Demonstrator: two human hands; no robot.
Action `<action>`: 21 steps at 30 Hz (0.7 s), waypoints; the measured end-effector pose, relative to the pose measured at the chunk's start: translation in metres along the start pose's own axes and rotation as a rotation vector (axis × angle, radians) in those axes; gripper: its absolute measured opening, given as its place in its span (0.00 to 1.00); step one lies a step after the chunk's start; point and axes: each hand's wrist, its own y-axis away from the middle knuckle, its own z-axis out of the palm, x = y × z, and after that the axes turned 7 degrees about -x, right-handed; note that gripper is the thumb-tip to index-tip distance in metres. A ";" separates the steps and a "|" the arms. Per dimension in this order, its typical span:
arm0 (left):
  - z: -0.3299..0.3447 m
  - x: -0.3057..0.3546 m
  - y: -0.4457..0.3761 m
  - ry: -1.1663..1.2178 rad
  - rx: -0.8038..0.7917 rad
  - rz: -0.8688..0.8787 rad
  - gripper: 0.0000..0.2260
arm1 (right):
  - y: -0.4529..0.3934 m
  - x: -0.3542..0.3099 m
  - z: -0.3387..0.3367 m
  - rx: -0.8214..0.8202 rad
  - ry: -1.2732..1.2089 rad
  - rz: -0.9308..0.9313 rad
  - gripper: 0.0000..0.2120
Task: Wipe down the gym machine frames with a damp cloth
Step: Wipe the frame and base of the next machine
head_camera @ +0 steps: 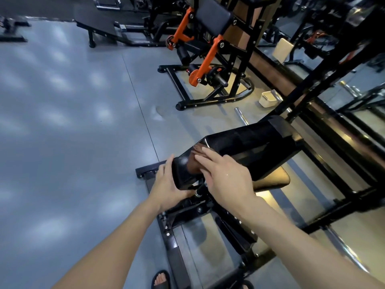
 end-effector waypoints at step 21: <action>-0.005 -0.009 0.004 0.054 0.089 0.039 0.35 | -0.016 -0.047 0.041 -0.061 0.283 -0.038 0.26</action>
